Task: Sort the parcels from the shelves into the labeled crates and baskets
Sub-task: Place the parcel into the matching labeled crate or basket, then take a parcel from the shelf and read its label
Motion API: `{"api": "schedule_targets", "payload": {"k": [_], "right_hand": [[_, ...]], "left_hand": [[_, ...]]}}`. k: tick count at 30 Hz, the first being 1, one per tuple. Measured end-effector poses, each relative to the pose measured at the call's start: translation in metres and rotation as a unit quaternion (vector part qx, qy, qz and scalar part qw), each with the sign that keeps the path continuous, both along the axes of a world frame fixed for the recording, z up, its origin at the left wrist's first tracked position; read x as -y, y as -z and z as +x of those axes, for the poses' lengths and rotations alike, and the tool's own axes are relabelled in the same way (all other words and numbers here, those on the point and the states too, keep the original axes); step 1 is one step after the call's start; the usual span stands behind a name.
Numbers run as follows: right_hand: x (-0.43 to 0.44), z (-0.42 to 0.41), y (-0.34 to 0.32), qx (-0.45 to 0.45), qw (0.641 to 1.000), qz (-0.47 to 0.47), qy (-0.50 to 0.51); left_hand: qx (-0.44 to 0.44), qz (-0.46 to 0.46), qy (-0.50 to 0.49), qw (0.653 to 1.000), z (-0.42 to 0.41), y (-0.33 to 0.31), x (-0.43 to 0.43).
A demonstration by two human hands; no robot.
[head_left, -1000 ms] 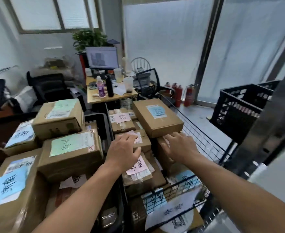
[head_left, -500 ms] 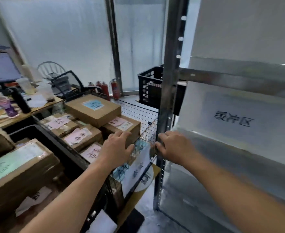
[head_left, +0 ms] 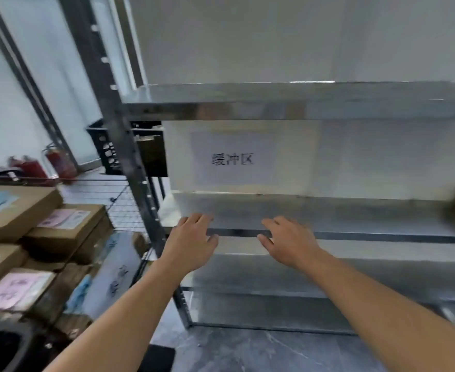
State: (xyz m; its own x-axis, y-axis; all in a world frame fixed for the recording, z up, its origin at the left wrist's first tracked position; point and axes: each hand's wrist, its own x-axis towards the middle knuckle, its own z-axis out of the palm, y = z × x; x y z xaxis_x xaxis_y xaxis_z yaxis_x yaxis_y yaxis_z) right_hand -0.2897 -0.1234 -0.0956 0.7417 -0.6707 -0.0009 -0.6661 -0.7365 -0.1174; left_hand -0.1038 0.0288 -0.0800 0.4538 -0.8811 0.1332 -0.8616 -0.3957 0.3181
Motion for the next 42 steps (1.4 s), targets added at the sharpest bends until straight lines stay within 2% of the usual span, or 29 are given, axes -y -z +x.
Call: {"api": "schedule_targets", "payload": {"k": [5,13,21,31,38,42], "right_hand": [[0.053,-0.118,-0.004,-0.018,0.996,-0.031,0.077],[0.119,-0.301,-0.014,-0.038,0.981,-0.063,0.177],[0.157,-0.44,-0.013,-0.035,0.96,-0.089,0.263],[0.207,-0.523,0.015,-0.009,0.947,-0.034,0.318],[0.293,-0.554,0.019,0.019,0.928,-0.01,0.373],[0.343,-0.563,0.019,0.05,0.916,0.019,0.397]], "left_hand": [[-0.046,0.002,0.077,0.996,-0.088,0.006,0.081],[-0.042,-0.007,0.196,0.98,-0.251,0.008,0.205],[-0.038,0.005,0.302,0.953,-0.395,0.019,0.298],[-0.048,0.016,0.363,0.93,-0.482,0.041,0.382],[-0.062,0.036,0.38,0.922,-0.511,0.064,0.473],[-0.113,0.033,0.364,0.924,-0.53,0.074,0.529]]}}
